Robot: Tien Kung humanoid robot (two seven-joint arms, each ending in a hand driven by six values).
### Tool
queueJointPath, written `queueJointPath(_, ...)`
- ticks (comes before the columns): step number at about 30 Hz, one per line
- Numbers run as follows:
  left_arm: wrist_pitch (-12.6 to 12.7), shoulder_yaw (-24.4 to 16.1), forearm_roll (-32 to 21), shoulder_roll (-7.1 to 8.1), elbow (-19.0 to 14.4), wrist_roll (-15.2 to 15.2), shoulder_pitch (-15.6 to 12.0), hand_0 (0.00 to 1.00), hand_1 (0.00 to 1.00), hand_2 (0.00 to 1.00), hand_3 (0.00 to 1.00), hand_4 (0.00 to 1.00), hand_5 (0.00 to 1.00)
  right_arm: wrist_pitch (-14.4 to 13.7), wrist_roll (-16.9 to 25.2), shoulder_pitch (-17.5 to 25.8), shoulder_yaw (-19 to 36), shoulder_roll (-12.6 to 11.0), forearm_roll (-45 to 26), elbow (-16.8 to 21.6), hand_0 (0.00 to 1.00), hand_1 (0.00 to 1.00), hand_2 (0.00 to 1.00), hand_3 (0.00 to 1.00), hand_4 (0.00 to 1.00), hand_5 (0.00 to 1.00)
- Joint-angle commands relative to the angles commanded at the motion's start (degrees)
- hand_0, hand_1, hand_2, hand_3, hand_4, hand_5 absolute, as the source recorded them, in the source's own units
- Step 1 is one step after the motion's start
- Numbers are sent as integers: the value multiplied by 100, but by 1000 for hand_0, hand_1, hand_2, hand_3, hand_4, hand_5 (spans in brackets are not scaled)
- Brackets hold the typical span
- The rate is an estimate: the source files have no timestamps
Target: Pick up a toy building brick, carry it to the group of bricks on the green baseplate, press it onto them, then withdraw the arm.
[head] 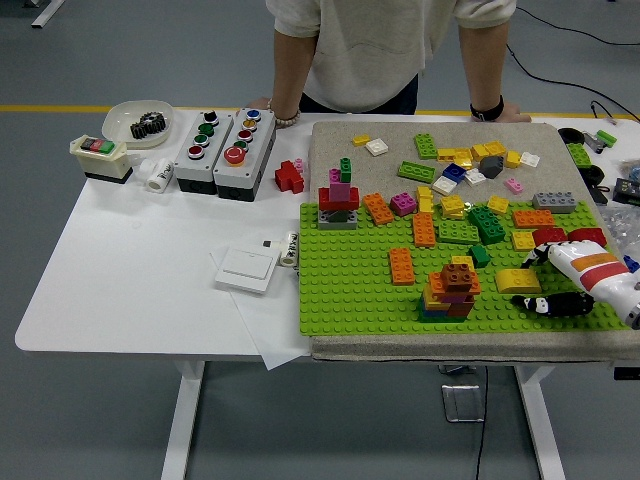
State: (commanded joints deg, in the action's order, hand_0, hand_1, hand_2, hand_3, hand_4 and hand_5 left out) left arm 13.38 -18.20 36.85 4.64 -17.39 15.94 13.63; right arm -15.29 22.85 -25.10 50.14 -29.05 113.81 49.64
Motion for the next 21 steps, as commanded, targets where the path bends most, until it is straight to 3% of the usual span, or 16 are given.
queueJointPath(4, -4, -6, 10, 0, 1, 3, 3, 757, 754, 728, 585, 643, 666, -48, 37, 3, -24, 0, -10, -11, 422, 496, 541, 565, 806, 455)
queueJointPath(5, -3, -5, 6, -1, 1, 1, 3, 758, 754, 729, 585, 643, 665, -78, 63, 3, -42, 1, -41, -28, 323, 429, 495, 536, 765, 452)
queueJointPath(21, -8, -25, 33, -8, 3, 12, -14, 760, 754, 730, 585, 643, 665, -456, 302, 34, -171, 3, -108, -85, 263, 398, 473, 506, 719, 459)
